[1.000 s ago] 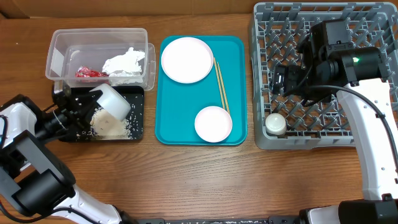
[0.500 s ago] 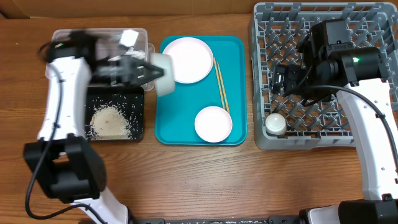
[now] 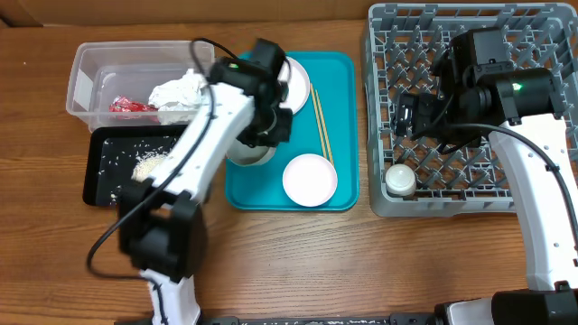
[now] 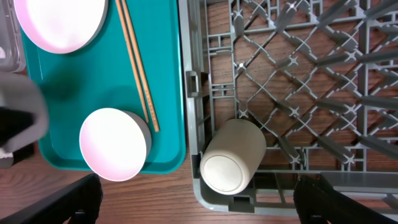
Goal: Sort waste into correct bins and load items into the dishwasher
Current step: 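Return the emptied bowl to the teal tray with the left gripper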
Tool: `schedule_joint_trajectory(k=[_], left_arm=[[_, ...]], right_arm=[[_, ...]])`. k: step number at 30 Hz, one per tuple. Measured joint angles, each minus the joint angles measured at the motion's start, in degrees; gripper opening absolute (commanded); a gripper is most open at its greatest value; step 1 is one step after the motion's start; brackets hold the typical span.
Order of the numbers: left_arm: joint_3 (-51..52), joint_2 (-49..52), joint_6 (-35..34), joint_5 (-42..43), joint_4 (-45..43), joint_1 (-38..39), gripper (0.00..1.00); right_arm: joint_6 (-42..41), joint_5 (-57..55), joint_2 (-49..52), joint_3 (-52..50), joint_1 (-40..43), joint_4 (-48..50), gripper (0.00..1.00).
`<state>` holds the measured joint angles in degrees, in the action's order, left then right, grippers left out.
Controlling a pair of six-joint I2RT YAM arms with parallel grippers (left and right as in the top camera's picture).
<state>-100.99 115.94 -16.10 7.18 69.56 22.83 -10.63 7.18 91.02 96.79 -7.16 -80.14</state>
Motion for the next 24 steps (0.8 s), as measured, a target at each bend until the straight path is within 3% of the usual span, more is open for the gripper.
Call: schedule_joint_trajectory(k=[9, 11, 14, 16, 24], left_arm=[[0.0, 6.9, -1.4, -1.6, 0.0, 0.8, 0.06], [0.0, 6.9, -1.6, -1.3, -0.1, 0.8, 0.14], [0.0, 6.9, -1.9, -0.9, -0.2, 0.8, 0.48], [0.0, 6.9, -1.9, -0.7, -0.2, 0.8, 0.61], [-1.5, 6.9, -2.2, -0.3, 3.3, 0.5, 0.63]], right_arm=[[0.0, 0.0, 0.0, 0.0, 0.0, 0.4, 1.00], [0.0, 0.0, 0.0, 0.0, 0.0, 0.7, 1.00], [0.0, 0.0, 0.0, 0.0, 0.0, 1.0, 1.00], [0.0, 0.0, 0.0, 0.0, 0.0, 1.2, 1.00], [-0.2, 3.0, 0.0, 0.0, 0.0, 5.7, 1.00]])
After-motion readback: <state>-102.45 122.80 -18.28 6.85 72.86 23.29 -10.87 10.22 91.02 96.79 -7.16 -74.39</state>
